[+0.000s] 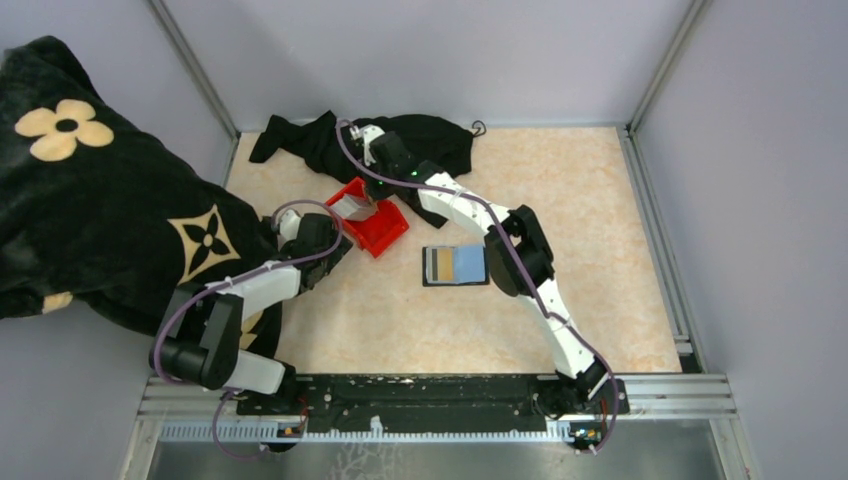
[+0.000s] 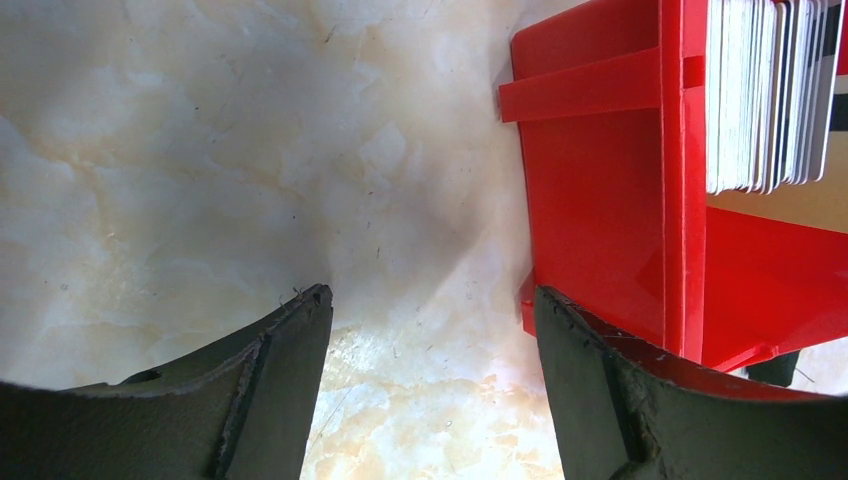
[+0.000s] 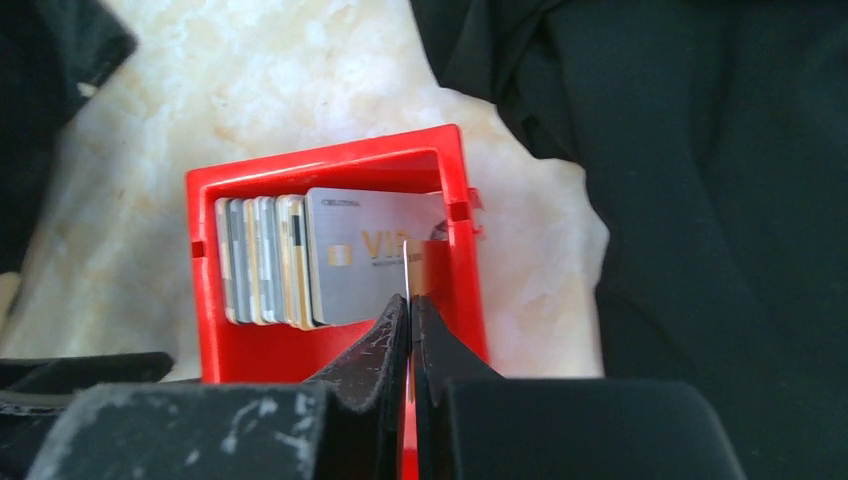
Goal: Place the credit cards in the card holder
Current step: Pick up the credit card from the storage box.
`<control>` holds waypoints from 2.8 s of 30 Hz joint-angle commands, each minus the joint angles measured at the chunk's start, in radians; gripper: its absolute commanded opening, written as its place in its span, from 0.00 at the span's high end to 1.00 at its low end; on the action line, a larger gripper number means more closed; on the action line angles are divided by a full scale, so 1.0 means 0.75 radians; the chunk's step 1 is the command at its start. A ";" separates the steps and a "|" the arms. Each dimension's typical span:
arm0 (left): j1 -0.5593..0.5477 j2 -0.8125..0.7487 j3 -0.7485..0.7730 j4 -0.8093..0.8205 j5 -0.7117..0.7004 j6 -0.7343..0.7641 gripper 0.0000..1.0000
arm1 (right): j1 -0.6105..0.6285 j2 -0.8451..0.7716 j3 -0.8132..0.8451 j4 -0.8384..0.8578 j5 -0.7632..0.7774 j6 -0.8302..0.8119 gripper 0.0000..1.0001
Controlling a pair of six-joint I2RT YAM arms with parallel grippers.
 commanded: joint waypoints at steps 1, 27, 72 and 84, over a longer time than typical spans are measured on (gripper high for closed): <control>0.008 -0.052 0.015 -0.043 0.018 0.048 0.20 | 0.016 -0.147 -0.043 0.064 0.116 -0.080 1.00; 0.007 -0.545 -0.142 0.206 0.503 0.360 0.21 | 0.016 -1.009 -0.884 0.194 0.065 -0.010 1.00; -0.265 -0.105 -0.079 0.826 1.735 0.636 0.43 | -0.295 -1.495 -1.866 0.658 -0.912 0.540 1.00; -0.268 -0.020 -0.053 0.822 1.779 0.638 0.72 | -0.341 -1.438 -1.862 0.690 -0.954 0.548 1.00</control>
